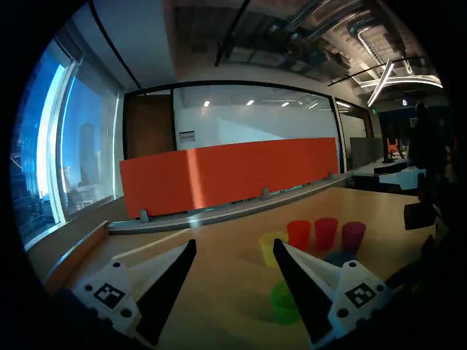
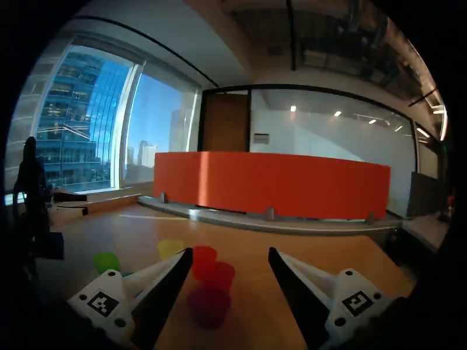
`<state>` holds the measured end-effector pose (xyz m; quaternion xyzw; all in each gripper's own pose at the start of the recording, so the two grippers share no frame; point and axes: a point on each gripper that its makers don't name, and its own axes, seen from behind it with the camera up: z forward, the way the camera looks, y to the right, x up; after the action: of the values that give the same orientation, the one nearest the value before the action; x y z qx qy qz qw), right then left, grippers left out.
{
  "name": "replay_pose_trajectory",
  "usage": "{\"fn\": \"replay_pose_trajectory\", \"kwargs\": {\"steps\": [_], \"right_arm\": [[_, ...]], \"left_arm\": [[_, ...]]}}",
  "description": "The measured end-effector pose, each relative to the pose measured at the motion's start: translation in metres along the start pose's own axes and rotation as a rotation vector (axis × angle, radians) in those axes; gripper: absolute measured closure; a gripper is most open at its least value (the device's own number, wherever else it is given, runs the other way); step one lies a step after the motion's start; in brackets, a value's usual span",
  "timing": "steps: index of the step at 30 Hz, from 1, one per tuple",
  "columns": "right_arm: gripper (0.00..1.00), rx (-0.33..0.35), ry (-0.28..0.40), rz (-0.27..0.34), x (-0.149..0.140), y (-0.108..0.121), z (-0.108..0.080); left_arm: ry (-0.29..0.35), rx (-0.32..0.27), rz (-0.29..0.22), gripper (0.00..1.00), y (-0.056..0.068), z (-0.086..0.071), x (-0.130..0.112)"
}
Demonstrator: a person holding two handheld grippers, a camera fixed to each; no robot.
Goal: Pour water
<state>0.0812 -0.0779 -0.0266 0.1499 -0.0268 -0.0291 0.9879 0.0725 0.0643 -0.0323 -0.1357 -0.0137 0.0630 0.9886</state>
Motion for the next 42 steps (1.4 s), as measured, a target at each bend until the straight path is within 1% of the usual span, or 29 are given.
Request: {"fn": "replay_pose_trajectory", "kwargs": {"steps": [5, 9, 15, 18, 21, 24, 27, 32, 36, 42], "right_arm": [[0.0, -0.078, 0.045, 0.006, 0.013, 0.019, 0.001], [0.0, -0.121, 0.079, 0.007, 0.023, 0.029, 0.002], [0.0, -0.195, 0.13, 0.023, 0.033, 0.044, -0.002], [0.0, -0.232, 0.143, 0.029, 0.029, 0.053, -0.006], [0.0, -0.263, 0.139, 0.034, 0.023, 0.061, -0.009], [0.0, -0.281, 0.13, 0.036, 0.016, 0.064, -0.013], [0.0, -0.28, 0.112, 0.035, 0.004, 0.061, -0.015], [0.0, -0.286, 0.083, 0.049, -0.014, 0.059, -0.018], [0.0, -0.286, 0.065, 0.063, -0.025, 0.056, -0.021], [0.0, -0.283, 0.04, 0.062, -0.035, 0.055, -0.025]], "left_arm": [[0.017, 0.062, -0.021, 0.02, -0.016, 0.0, 0.007], [0.033, 0.106, -0.028, 0.02, -0.027, 0.001, 0.014], [0.068, 0.151, -0.043, 0.02, -0.036, -0.001, 0.022], [0.073, 0.17, -0.042, 0.02, -0.041, -0.002, 0.02], [0.068, 0.188, -0.04, 0.02, -0.044, -0.004, 0.016], [0.06, 0.197, -0.043, 0.02, -0.045, -0.006, 0.009], [0.054, 0.202, -0.046, 0.02, -0.045, -0.006, 0.003], [0.057, 0.216, -0.054, 0.02, -0.045, -0.004, -0.001], [0.065, 0.226, -0.054, 0.02, -0.047, -0.004, -0.003], [0.07, 0.257, -0.053, 0.02, -0.049, -0.006, -0.01]]}}
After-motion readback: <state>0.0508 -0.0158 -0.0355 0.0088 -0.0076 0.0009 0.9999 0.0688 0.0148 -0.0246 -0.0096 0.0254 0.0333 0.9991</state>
